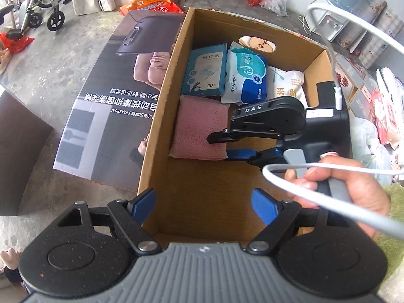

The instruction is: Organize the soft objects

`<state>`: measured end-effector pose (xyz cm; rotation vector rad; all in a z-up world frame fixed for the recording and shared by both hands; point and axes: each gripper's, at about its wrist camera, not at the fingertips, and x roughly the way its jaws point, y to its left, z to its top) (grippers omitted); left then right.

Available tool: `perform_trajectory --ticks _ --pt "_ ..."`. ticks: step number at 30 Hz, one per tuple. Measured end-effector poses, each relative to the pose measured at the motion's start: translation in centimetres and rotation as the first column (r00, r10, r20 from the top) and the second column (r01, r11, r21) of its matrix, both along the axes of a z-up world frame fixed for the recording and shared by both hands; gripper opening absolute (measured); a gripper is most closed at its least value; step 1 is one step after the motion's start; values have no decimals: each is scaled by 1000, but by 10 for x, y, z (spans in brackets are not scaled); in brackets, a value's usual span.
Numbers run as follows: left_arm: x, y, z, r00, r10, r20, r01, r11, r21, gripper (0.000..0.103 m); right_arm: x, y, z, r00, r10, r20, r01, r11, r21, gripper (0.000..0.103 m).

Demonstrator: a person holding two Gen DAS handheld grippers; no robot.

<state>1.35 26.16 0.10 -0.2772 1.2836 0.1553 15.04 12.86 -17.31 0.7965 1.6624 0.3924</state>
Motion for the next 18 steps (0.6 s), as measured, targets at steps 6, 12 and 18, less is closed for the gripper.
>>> perform_trajectory --ticks 6,12,18 --pt "7 -6 -4 1000 -30 -3 30 1000 -5 85 -2 -16 17 998 -20 54 18 999 36 57" --pt "15 -19 -8 998 -53 -22 53 999 3 85 3 -29 45 985 -18 173 -1 994 111 62" --pt "24 -48 -1 995 -99 -13 100 995 25 85 10 -81 93 937 -103 335 -3 954 301 63"
